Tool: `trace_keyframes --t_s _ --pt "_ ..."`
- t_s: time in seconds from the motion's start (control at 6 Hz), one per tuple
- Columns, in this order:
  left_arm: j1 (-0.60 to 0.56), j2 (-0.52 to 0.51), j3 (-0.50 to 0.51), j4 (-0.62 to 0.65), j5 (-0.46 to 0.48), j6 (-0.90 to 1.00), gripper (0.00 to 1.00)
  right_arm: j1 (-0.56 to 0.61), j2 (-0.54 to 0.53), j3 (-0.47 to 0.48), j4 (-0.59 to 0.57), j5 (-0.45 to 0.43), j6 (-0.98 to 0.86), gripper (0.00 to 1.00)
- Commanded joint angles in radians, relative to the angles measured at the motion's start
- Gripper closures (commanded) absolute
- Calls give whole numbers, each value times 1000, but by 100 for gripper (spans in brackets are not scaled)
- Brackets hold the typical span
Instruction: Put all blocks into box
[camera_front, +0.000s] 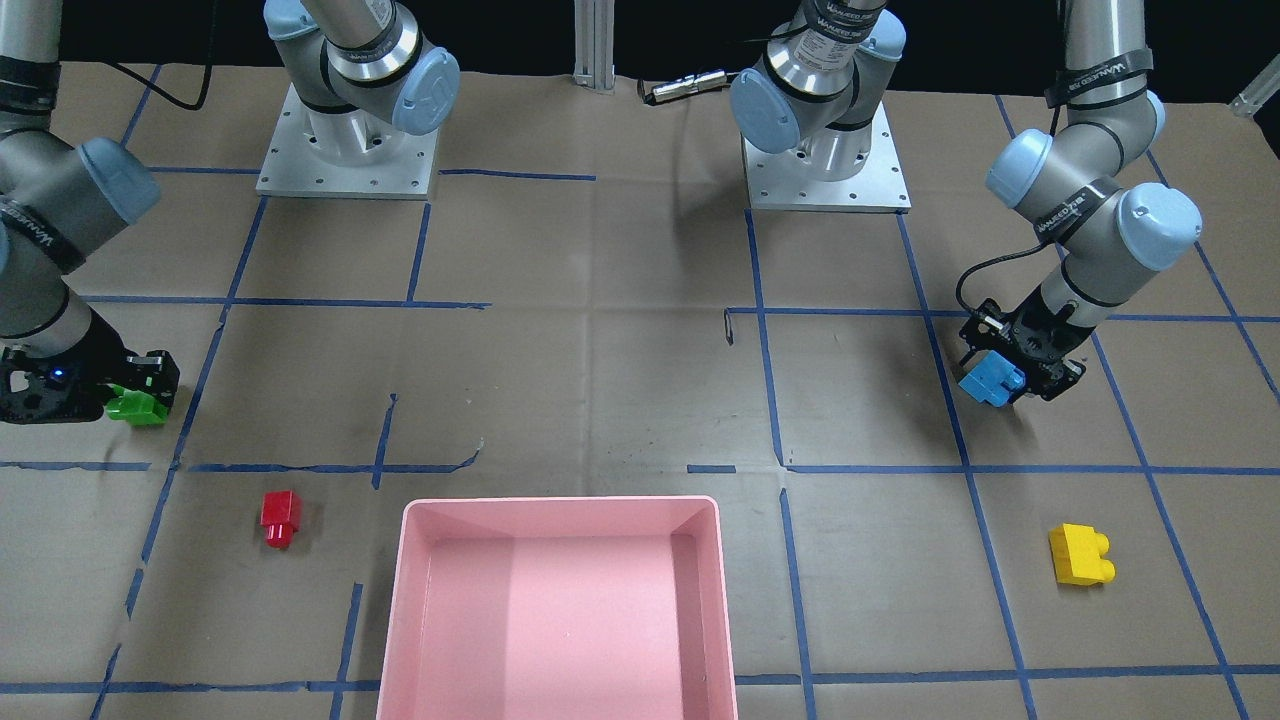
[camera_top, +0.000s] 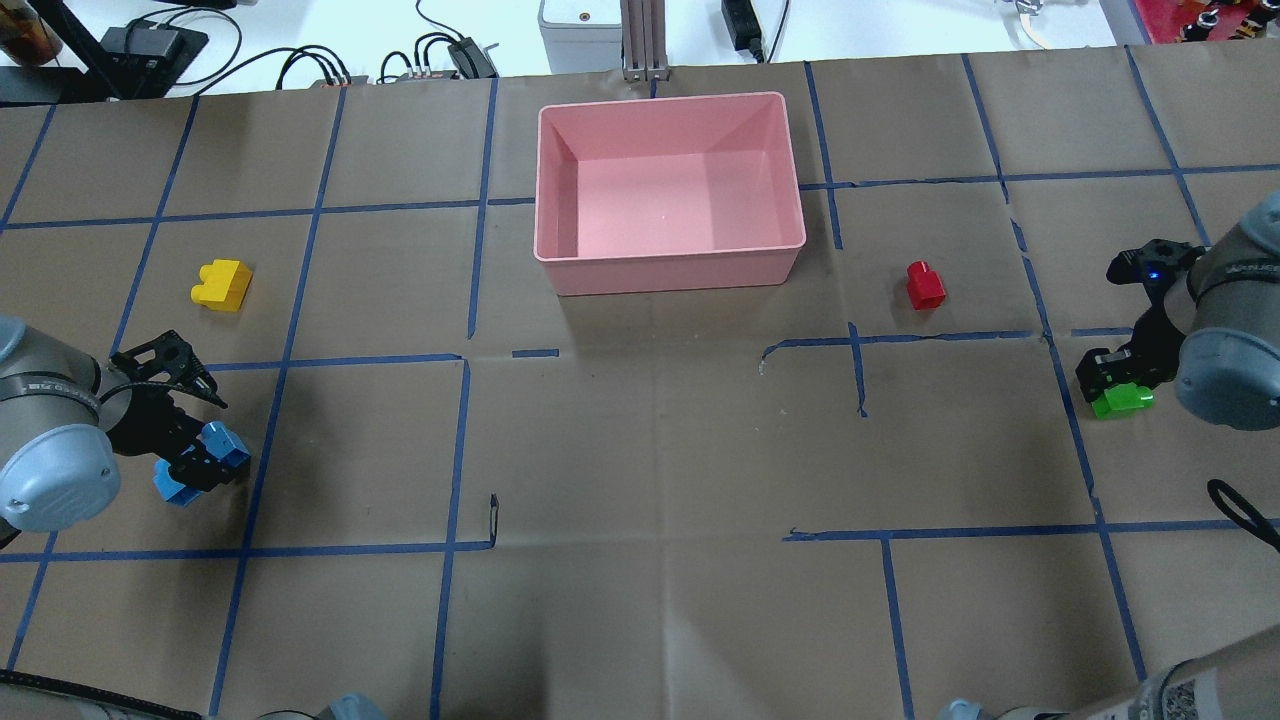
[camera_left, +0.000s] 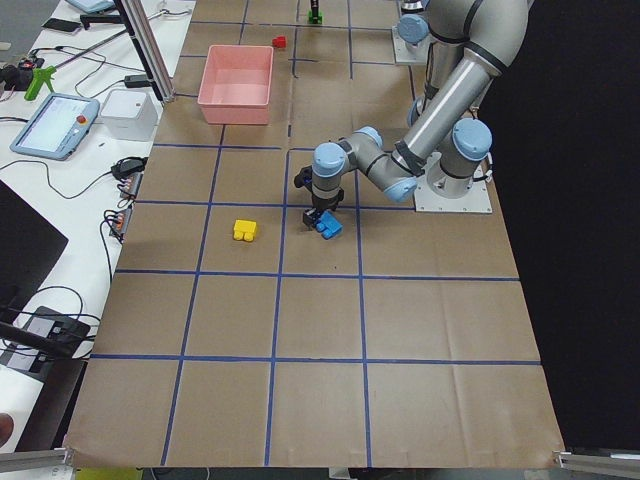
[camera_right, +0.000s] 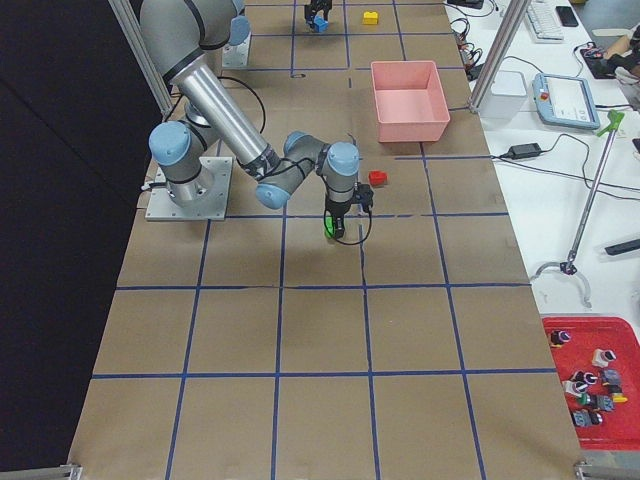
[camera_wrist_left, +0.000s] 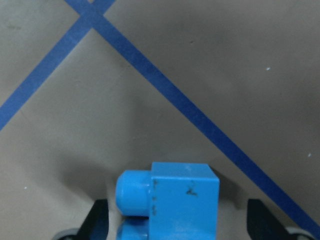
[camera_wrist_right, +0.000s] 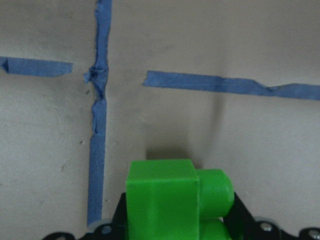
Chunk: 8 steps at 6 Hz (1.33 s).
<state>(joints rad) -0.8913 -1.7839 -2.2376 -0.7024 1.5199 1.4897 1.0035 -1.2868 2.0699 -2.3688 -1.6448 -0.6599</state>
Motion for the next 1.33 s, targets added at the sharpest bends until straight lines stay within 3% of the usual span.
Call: trace_keyframes --t_s 0.0,0.33,0.5,0.67,0.83,1.0,1.17 --pt "0 -5 3 11 5 -2 65 10 -63 -196 264 -17 -9 98" --pt "-3 -14 38 17 64 -57 89 169 -7 -551 480 -9 32 97" --pt "-17 3 121 -1 63 -178 90 298 83 -729 540 -4 165 97" --pt "-59 9 248 -113 60 -274 91 434 168 -861 558 47 375 97" --pt "-105 3 439 -320 59 -443 92 545 251 -951 548 157 601 96" --pt "-154 -24 654 -573 56 -614 92 631 342 -1023 507 248 787 96" --pt "-213 -67 826 -741 56 -781 92 702 419 -1051 402 255 912 95"
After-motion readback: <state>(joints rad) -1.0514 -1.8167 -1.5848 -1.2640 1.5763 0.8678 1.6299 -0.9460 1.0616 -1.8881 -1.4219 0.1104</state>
